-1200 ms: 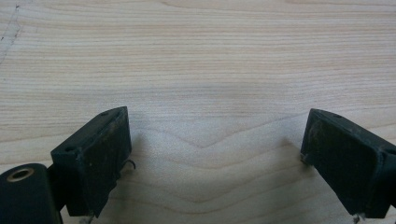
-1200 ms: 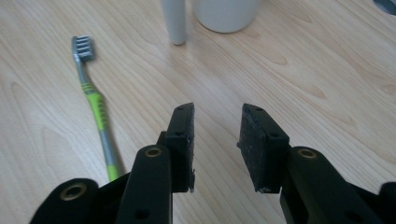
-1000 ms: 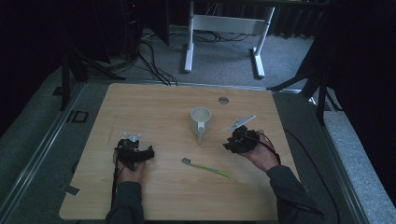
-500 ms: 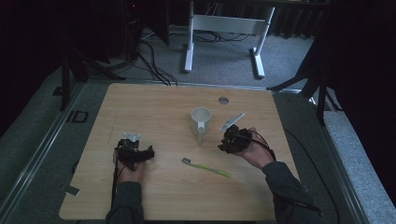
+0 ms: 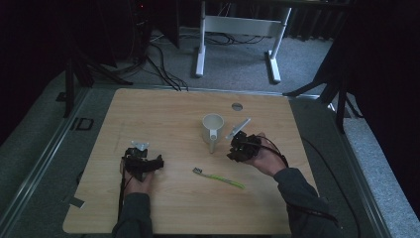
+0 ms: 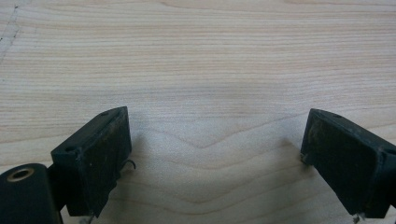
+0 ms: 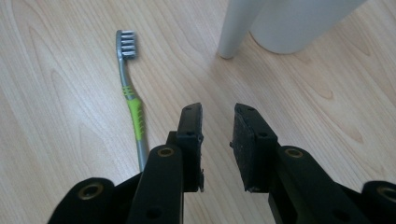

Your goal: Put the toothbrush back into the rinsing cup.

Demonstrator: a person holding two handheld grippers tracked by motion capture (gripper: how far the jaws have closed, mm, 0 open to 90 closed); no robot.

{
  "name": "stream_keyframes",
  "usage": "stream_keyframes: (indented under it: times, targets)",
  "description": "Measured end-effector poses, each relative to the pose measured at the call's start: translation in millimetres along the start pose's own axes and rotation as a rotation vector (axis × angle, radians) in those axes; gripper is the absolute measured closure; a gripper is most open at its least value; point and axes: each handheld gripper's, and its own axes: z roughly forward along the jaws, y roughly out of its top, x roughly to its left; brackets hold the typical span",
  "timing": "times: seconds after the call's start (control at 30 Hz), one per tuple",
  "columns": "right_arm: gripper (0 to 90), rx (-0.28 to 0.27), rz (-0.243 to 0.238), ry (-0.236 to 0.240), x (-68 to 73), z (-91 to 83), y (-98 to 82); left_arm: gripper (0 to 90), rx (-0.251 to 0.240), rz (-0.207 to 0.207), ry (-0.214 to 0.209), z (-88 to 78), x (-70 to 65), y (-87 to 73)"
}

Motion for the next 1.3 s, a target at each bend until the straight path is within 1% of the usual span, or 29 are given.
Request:
stream_keyframes:
  times: [0.13,0.17,0.23,0.27,0.37,0.43,0.53,0.63,0.73,0.93,1.0,1.07,1.1,1.27,1.3]
  targets:
    - [73.3,0.018,-0.023,0.006,3.2,2.0,4.4,8.9,0.000,0.000,-0.001,0.0,0.0,0.0]
    - [73.5,0.019,-0.023,0.009,4.1,2.3,5.3,8.9,0.000,0.000,-0.001,0.0,0.0,0.0]
    - [74.0,0.027,-0.042,0.010,5.8,2.8,8.3,8.9,0.000,0.000,0.000,0.0,0.0,0.0]
    - [74.2,0.032,-0.038,0.010,6.7,2.7,9.3,8.9,0.000,0.000,-0.001,0.0,0.0,0.0]
    - [75.0,0.046,-0.051,0.009,7.6,3.5,13.1,8.9,0.000,0.000,-0.001,0.0,0.0,0.0]
    - [75.3,0.059,-0.053,0.013,7.9,4.0,15.6,8.9,0.000,0.000,-0.001,0.0,0.0,0.0]
    - [75.2,0.083,-0.076,0.022,10.0,5.5,18.4,8.9,0.000,0.000,-0.001,0.0,0.0,0.0]
    - [75.3,0.107,-0.086,0.032,13.1,7.7,21.0,8.9,0.000,0.000,-0.001,0.0,0.0,0.0]
    - [75.6,0.118,-0.099,0.038,15.0,10.1,23.5,8.9,0.000,0.000,-0.001,0.0,0.0,0.0]
    - [75.6,0.144,-0.109,0.043,18.1,13.4,28.0,8.9,0.000,0.000,-0.001,0.0,0.0,0.0]
    - [75.6,0.163,-0.115,0.051,20.6,15.3,32.1,8.9,0.000,0.000,-0.001,0.0,0.0,0.0]
    - [75.6,0.162,-0.116,0.054,21.2,16.0,33.0,8.9,0.000,0.000,0.000,0.0,0.0,0.0]
    - [75.6,0.173,-0.119,0.057,22.5,16.7,35.0,8.9,0.001,0.000,0.000,0.0,0.0,0.0]
    - [75.6,0.186,-0.127,0.060,24.5,18.3,37.2,8.9,0.000,0.001,0.000,0.0,0.1,0.0]
    - [75.6,0.190,-0.134,0.058,24.7,19.0,37.6,8.9,0.000,0.001,0.000,0.0,0.1,0.0]
